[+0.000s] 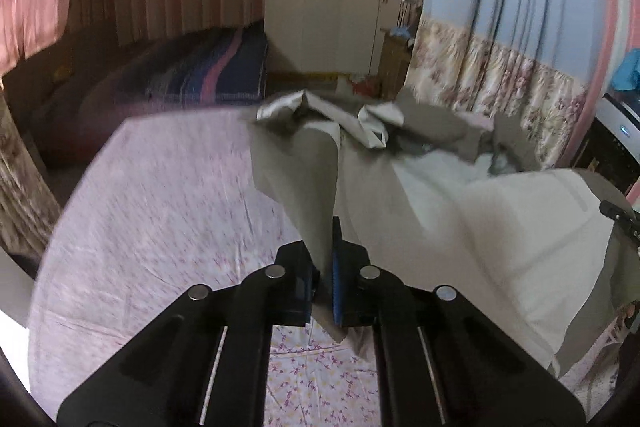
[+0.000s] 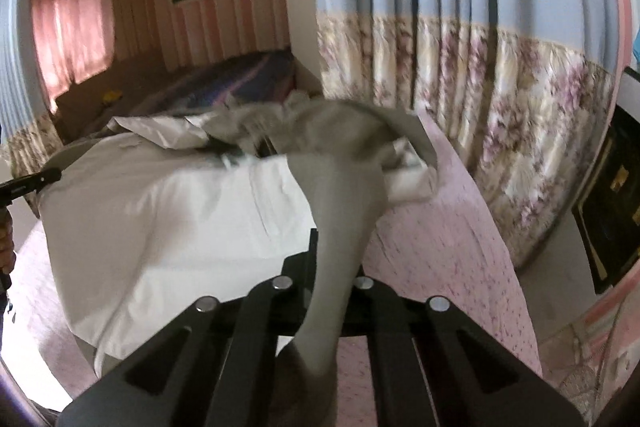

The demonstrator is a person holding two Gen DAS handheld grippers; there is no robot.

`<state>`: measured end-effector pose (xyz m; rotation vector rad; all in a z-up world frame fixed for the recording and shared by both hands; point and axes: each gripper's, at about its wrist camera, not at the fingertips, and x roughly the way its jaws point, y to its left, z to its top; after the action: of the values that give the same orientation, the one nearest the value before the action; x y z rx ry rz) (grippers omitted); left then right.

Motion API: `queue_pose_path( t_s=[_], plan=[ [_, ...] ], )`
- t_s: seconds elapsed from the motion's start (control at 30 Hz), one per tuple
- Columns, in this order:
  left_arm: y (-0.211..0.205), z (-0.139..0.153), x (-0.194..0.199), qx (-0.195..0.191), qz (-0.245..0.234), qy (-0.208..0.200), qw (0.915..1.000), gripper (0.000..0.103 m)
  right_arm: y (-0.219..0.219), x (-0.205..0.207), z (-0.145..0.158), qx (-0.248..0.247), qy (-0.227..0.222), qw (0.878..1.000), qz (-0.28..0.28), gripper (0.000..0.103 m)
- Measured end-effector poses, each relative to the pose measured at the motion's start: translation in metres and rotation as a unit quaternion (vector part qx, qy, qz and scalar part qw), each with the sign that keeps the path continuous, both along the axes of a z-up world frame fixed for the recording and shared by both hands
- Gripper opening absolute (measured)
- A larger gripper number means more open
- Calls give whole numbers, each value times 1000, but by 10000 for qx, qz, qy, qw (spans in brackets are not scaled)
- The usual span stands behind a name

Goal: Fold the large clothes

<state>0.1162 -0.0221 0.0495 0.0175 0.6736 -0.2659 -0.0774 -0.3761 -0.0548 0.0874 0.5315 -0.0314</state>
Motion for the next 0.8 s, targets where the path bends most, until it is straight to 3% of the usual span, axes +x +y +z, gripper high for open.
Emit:
queue_pose_path(
  t_s=[0.23,0.33,0.4,0.43,0.47,0.5,0.53,0.57,0.6,0.63,0.67,0.7,0.8],
  plan=[
    [5,69,-18,271,-145,-345,9989,5,-3,-11,40,450,-444,9978,210,1],
    [7,86,-17,545,-204,-398,9975,5,-6,-9,42,437,-391,9982,153,2],
    [3,83,-11,873,-284,-297,9953,8,-8,-2,28,316,-43,9995,91,3],
    [7,74,-4,867,-248,-166,9958,17,-9,-1,21,285,48,9996,19,5],
    [8,64,1,948,-195,-38,9953,34,-10,1,9,252,219,9994,-88,9],
    [9,52,5,1053,-106,84,9943,45,-11,5,-8,127,545,9983,-169,15],
    [14,35,6,1072,43,175,9941,61,-10,5,-21,-35,743,9970,-220,27],
    [19,22,4,1074,123,257,9938,69,-10,2,-30,-162,816,9961,-303,40],
    [23,11,1,1019,135,322,9942,71,-11,-2,-40,-304,868,9949,-418,70],
    [29,-3,-6,894,110,408,9951,80,-11,-8,-49,-417,896,9939,-484,78],
    [34,-14,-14,814,139,446,9956,93,-13,-15,-56,-478,939,9931,-521,78],
    [39,-22,-21,809,213,443,9955,97,-16,-21,-61,-441,976,9929,-519,78],
    [58,-50,-53,679,322,538,9957,98,-30,-41,-74,-88,981,9938,-511,78]
  ],
)
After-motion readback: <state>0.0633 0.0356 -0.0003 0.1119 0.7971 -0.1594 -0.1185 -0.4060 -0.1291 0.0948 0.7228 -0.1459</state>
